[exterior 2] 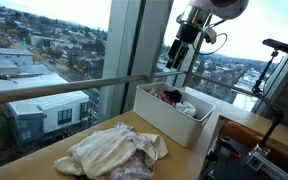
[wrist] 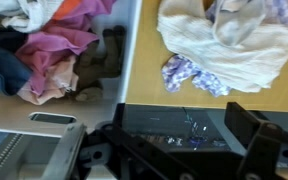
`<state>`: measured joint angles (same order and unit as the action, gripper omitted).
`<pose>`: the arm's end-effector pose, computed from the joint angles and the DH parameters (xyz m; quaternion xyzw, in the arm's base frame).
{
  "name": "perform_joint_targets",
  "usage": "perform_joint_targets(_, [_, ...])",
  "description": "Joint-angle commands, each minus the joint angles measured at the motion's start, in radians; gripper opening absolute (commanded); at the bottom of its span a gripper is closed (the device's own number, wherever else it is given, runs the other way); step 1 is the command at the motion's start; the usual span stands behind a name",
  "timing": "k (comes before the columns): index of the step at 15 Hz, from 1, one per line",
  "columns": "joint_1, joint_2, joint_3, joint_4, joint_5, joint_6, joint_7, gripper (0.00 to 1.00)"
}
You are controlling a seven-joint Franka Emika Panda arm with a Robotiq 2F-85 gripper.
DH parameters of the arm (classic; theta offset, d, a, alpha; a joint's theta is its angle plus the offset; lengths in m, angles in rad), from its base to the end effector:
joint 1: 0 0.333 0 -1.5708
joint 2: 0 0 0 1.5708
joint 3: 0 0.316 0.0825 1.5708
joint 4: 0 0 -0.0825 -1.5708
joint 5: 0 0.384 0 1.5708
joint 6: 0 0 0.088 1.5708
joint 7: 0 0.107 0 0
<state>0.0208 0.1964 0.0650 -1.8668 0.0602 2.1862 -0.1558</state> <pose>0.6181 0.0535 0.4229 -0.9922 -0.1035 -0.0626 0.0297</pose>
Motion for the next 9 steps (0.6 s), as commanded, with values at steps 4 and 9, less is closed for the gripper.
perform_joint_targets(4, [-0.088,0.154,-0.094,-0.066,-0.122,0.305,-0.114,1.0])
perform_joint_targets(9, [-0.124,0.387,-0.162,0.076,-0.214,0.471,-0.075,1.0])
